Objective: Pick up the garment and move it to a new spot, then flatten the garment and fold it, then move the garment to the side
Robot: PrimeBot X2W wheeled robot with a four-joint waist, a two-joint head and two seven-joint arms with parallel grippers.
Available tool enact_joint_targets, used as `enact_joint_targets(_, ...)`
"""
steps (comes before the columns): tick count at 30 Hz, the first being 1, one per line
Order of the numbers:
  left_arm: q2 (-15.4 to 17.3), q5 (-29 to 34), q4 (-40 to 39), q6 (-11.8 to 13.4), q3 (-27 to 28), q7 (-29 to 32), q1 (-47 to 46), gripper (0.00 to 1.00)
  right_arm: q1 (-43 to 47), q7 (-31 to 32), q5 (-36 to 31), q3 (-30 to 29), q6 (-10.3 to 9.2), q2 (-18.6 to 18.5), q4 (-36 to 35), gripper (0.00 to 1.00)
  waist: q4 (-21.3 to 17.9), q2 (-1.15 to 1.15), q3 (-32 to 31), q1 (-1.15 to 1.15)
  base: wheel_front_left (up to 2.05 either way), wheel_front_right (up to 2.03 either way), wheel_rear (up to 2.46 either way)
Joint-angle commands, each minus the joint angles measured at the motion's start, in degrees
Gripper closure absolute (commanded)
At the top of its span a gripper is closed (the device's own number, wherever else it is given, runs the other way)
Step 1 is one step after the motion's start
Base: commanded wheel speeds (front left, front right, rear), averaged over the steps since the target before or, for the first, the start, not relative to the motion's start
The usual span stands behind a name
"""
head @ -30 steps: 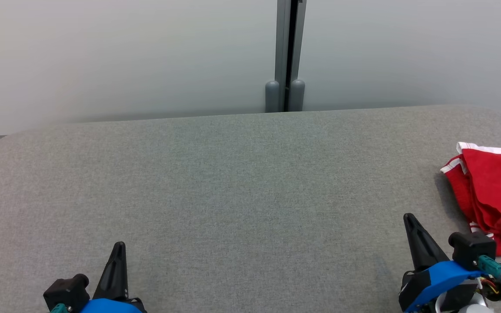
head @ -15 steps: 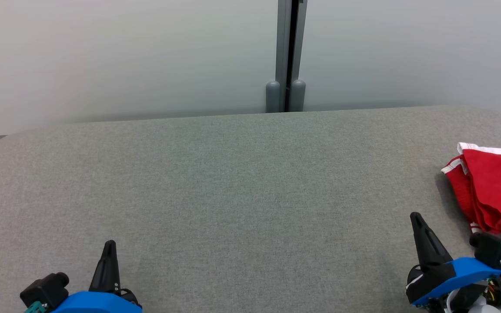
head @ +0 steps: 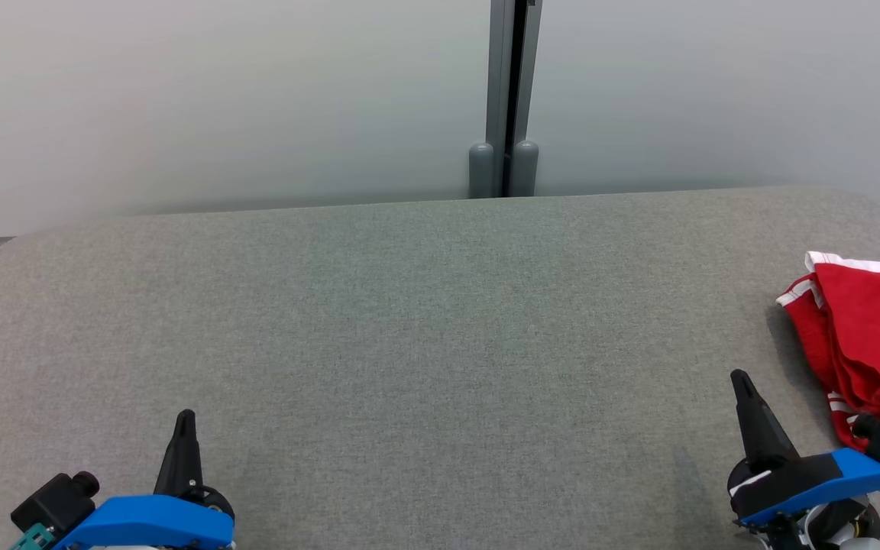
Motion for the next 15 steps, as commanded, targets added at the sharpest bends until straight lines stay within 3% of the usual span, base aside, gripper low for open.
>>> enact_joint_targets(1, 0.2, -1.3, -1.0, -0.4, 0.8, 0.3, -1.8, 1.00, -1.2, 0.4, 1.8, -0.3, 0.01, 0.1, -0.8, 1.00, 0.0, 0.00, 0.0, 0.00, 0.00, 0.00, 0.00)
enact_joint_targets(15, -0.9, -9.7, -1.8, -0.9, 3.0, 3.1, -2.5, 1.00, -1.5, 1.7, 12.5, -1.0, 0.01, 0.3, -0.8, 1.00, 0.2, 0.00, 0.0, 0.00, 0.00, 0.00, 0.00)
